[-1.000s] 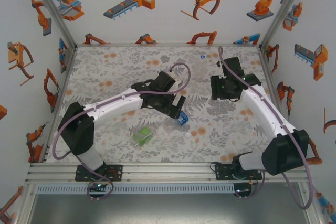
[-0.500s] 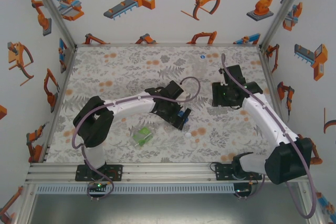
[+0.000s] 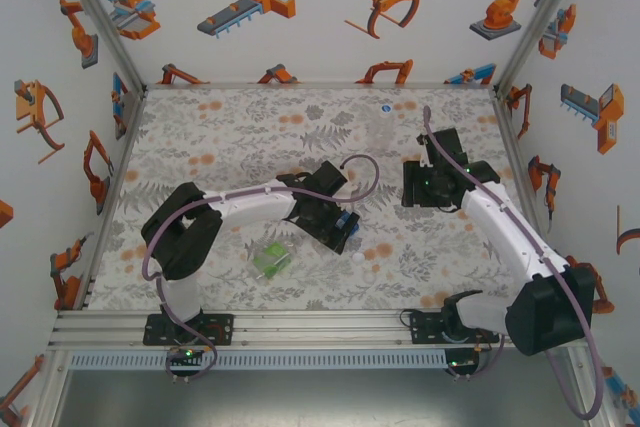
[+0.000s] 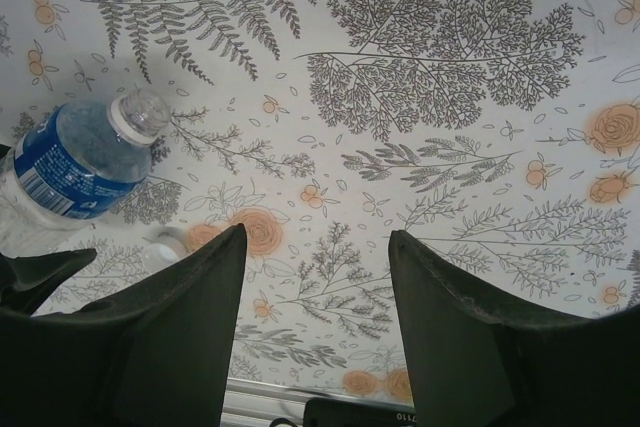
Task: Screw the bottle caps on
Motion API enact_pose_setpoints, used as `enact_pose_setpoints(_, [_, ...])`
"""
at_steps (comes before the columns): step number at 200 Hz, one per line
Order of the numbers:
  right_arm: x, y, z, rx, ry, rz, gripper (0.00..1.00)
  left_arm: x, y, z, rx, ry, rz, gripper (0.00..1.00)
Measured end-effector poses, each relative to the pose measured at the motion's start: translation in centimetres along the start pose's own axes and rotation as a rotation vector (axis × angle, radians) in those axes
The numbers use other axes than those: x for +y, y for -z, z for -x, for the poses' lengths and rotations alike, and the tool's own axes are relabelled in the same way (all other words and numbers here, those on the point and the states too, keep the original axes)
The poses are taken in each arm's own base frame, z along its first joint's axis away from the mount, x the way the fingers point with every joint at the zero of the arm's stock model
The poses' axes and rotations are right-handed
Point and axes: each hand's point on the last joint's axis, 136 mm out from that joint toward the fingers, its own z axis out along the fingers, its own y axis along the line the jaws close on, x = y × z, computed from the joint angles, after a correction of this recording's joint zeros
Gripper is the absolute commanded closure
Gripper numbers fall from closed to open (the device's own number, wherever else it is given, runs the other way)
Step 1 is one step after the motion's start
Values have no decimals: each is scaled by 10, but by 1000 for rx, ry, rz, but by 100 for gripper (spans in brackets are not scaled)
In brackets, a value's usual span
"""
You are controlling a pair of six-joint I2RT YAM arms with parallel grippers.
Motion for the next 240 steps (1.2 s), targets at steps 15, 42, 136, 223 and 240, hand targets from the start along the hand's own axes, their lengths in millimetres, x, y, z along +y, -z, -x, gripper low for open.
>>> enact_pose_setpoints(15, [1,0,0,0,-3,4,45,0,0,1,-5,-1,3,24])
enact_pose_setpoints(42, [1,0,1,-2,-3,8,45,2,0,2,-8,-2,13,27])
enact_pose_setpoints(136, [4,0,1,-4,-3,20,47,9,-2,1,-9,-17,60,51])
enact_pose_setpoints(223, [18,13,6,-39,-30,103,52,13,32,10,-49,-159,132,75])
enact_pose_setpoints(240, [23,18,6,-52,-38,122,53,11,53,20,-100,-201,139,79])
